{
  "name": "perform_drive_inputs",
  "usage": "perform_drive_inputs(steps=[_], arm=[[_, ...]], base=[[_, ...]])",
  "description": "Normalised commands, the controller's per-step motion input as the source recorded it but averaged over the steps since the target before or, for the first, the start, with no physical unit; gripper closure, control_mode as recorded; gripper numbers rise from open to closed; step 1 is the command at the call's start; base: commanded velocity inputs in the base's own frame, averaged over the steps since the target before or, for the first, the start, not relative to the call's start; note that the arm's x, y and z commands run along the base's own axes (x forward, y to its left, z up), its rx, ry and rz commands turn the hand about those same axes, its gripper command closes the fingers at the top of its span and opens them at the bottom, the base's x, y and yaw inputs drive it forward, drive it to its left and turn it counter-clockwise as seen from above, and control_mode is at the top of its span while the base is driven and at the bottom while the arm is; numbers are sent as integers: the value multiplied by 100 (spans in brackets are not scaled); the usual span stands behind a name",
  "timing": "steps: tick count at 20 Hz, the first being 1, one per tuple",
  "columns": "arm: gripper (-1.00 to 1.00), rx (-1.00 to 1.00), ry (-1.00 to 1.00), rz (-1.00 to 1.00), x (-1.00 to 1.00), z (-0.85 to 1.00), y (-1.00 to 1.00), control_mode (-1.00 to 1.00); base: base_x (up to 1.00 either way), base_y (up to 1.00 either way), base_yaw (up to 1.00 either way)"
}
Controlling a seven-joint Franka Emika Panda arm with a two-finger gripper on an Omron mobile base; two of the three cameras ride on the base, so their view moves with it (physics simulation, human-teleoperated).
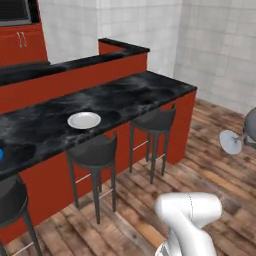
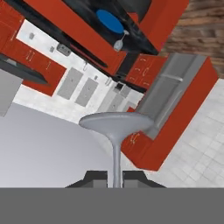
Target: Retrieve the wine glasses from the counter and place one next to each plate.
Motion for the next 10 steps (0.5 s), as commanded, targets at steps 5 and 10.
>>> perform_drive_inputs(steps=[5, 10], arm=[[100, 0, 0, 0, 0, 0, 0, 100], [100, 0, 0, 0, 0, 0, 0, 100]], base=[[100, -68, 60], [94, -44, 55]])
